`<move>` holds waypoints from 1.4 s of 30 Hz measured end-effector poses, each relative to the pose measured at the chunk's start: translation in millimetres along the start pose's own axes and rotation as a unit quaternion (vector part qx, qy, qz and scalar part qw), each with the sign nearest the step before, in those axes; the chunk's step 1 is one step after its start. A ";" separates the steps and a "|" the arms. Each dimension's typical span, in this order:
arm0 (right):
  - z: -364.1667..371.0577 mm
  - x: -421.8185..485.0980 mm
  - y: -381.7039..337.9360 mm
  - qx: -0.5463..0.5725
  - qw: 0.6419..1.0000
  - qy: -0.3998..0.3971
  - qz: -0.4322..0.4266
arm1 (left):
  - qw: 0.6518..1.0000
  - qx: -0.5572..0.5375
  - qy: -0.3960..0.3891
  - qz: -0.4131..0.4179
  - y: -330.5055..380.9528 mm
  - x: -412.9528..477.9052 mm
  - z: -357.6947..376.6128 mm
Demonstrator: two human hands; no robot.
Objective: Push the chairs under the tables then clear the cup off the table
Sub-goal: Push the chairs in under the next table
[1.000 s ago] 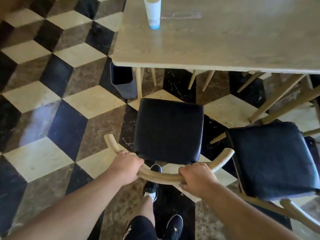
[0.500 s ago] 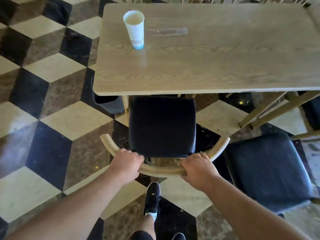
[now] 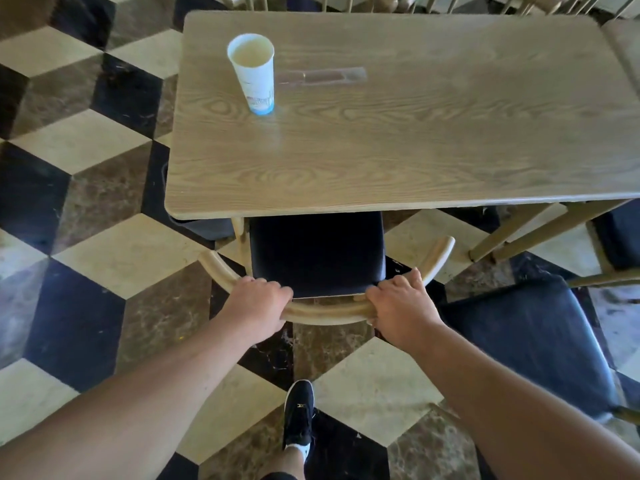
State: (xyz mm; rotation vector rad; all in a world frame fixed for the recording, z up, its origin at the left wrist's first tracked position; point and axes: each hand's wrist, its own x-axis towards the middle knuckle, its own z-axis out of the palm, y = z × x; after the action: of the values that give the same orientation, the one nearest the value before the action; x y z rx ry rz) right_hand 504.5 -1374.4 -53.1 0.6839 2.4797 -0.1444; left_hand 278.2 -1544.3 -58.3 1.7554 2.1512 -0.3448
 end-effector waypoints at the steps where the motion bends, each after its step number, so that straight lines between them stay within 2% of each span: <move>1: -2.3 3.7 2.6 -0.001 1.000 0.002 0.004 | 1.000 -0.001 0.003 -0.001 -0.6 4.2 -2.4; 8: -9.6 9.6 10.3 -0.011 1.000 -0.017 -0.006 | 1.000 0.023 -0.007 -0.011 5.2 15.4 -2.2; 11: -4.6 -2.8 13.2 0.041 0.999 0.020 -0.019 | 0.999 0.023 -0.016 -0.046 15.1 12.9 -3.4; 14: -11.1 -34.6 26.3 0.120 0.990 0.066 -0.026 | 0.996 -0.042 -0.047 -0.066 42.7 13.0 -18.3; 17: -16.0 -84.1 55.3 0.155 0.984 0.088 0.002 | 0.990 -0.121 -0.051 -0.043 97.7 14.1 -46.9; 21: -6.2 -166.7 128.2 0.165 0.980 0.094 0.062 | 0.985 -0.169 0.021 -0.002 203.4 11.8 -85.5; 25: 22.2 -258.2 207.3 0.181 0.973 0.100 0.103 | 0.980 -0.181 0.080 0.003 315.5 3.5 -112.3; 33: 93.5 -441.4 327.7 0.167 0.965 0.139 0.148 | 0.977 -0.180 0.111 0.022 522.3 -53.5 -128.3; 37: 111.0 -484.9 369.9 0.139 0.964 0.136 0.179 | 0.972 -0.212 0.099 0.024 580.9 -58.5 -131.2; 42: 146.2 -518.0 373.5 0.189 0.956 0.105 0.198 | 0.969 -0.231 0.065 0.051 619.8 -52.6 -108.2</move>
State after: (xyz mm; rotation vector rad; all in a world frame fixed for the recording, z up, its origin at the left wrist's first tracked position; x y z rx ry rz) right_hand 1133.1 -1315.5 121.5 1.4070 2.4738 -0.4190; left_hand 882.0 -1420.8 79.0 1.6376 2.0038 0.2869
